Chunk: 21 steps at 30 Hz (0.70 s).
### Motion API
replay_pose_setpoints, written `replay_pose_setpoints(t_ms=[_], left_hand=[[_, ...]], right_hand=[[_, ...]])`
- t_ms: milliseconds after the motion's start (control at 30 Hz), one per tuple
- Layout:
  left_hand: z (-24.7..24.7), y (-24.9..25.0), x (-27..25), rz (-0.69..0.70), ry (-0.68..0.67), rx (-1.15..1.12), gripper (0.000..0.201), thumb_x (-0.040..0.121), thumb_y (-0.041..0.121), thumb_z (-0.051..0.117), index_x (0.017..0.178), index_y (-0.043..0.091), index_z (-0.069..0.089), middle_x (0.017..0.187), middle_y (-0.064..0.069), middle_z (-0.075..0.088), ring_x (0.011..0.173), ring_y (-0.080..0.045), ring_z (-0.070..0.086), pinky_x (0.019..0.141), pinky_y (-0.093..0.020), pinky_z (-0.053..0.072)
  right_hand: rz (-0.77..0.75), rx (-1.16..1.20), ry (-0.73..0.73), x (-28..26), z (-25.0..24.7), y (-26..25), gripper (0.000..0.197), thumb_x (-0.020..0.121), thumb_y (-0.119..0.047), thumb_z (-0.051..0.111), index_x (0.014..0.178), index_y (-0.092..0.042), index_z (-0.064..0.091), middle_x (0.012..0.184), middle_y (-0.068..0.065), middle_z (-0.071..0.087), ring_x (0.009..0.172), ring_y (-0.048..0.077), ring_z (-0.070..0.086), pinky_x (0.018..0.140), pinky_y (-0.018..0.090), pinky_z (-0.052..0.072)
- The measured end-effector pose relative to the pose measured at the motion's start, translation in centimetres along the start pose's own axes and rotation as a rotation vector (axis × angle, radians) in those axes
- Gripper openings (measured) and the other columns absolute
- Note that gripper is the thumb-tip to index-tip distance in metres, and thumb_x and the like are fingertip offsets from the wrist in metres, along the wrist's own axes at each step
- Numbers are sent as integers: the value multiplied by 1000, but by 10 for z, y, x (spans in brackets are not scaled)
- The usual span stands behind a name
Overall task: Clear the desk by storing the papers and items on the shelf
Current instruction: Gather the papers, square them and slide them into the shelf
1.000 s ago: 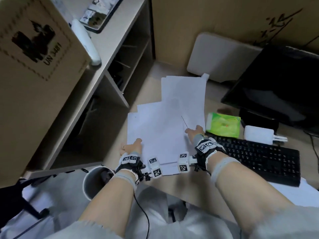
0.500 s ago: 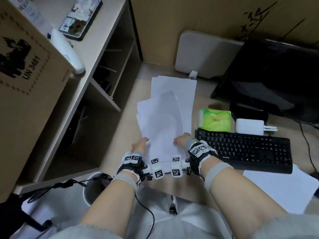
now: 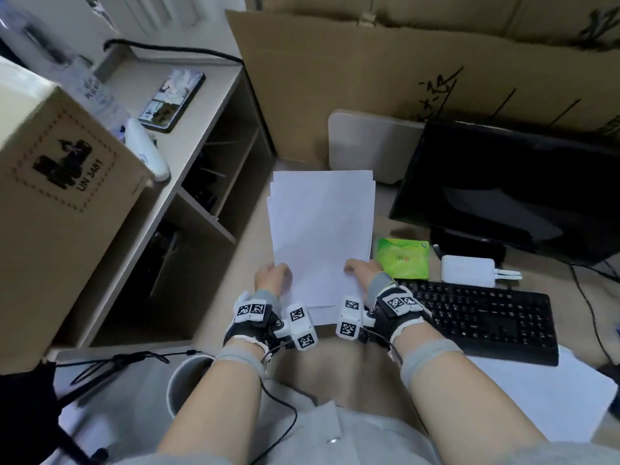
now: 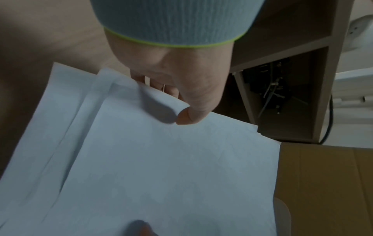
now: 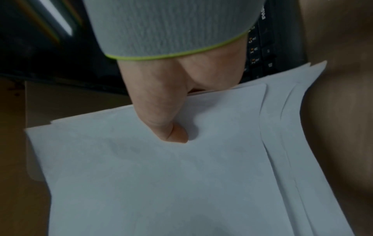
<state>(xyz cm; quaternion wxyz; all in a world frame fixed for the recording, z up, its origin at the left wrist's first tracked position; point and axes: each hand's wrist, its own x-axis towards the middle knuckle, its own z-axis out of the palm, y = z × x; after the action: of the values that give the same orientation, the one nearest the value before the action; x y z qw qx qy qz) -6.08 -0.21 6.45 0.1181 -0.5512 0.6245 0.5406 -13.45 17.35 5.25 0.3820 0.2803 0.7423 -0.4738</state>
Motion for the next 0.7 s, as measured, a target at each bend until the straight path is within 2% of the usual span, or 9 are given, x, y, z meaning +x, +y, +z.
replay_pose_setpoints(t_ms=[100, 167, 233, 333, 433, 533, 567, 633, 700], left_hand=[[3, 9, 8, 54, -22, 62, 34, 86, 10, 53, 114, -8, 61, 107, -11, 56, 92, -27, 51, 83, -34, 42], [5, 19, 23, 80, -42, 102, 19, 87, 14, 55, 100, 2, 62, 100, -10, 54, 87, -25, 47, 78, -29, 38], [7, 28, 35, 95, -63, 125, 8, 89, 18, 56, 93, 10, 57, 97, -8, 55, 86, -24, 47, 79, -28, 39], [10, 47, 63, 61, -76, 165, 10, 89, 12, 49, 95, 5, 54, 94, -10, 52, 86, -25, 45, 75, -26, 34], [18, 65, 76, 26, -126, 104, 17, 89, 8, 46, 105, 10, 53, 96, -4, 55, 87, -24, 50, 75, -25, 35], [22, 66, 99, -47, -178, 82, 23, 85, 13, 55, 108, 12, 55, 89, 0, 60, 75, -18, 55, 60, -25, 40], [24, 66, 108, -77, -194, 89, 28, 80, 19, 59, 108, 15, 56, 93, -1, 62, 78, -19, 57, 63, -26, 43], [31, 51, 141, -89, -202, 116, 52, 63, 37, 69, 111, 19, 59, 117, -6, 65, 98, -26, 62, 82, -37, 54], [35, 45, 159, -44, -238, 188, 74, 61, 45, 72, 127, 17, 54, 142, -3, 51, 120, -26, 55, 102, -36, 44]], right_hand=[[-16, 43, 17, 3, -1, -8, 55, 78, -21, 67, 124, 2, 48, 105, 17, 57, 87, 31, 54, 75, 36, 45], [-15, 100, 36, 18, 3, -14, 68, 80, -27, 68, 137, 0, 42, 125, 18, 56, 105, 35, 59, 90, 42, 49], [-1, 131, 57, 21, 5, -21, 73, 83, -35, 68, 144, -4, 39, 140, 13, 51, 122, 35, 55, 102, 43, 44], [21, 152, 91, 36, 13, -35, 58, 94, -27, 60, 143, -2, 41, 142, 11, 49, 128, 31, 50, 99, 31, 39], [50, 132, 107, 57, 24, -45, 65, 96, -30, 56, 149, -4, 30, 152, 11, 39, 137, 29, 41, 108, 34, 33], [99, 79, 122, 77, 40, -56, 64, 95, -32, 57, 147, -4, 34, 148, 10, 43, 134, 30, 45, 108, 34, 34], [109, 68, 132, 86, 45, -55, 69, 93, -35, 58, 148, -5, 31, 149, 10, 41, 135, 31, 42, 109, 36, 33], [162, -36, 162, 99, 52, -54, 88, 83, -47, 61, 152, -10, 22, 157, 10, 29, 142, 34, 32, 114, 46, 29], [174, -190, 195, 117, 54, -49, 98, 74, -53, 62, 152, -11, 21, 157, 11, 26, 143, 36, 28, 113, 50, 29]])
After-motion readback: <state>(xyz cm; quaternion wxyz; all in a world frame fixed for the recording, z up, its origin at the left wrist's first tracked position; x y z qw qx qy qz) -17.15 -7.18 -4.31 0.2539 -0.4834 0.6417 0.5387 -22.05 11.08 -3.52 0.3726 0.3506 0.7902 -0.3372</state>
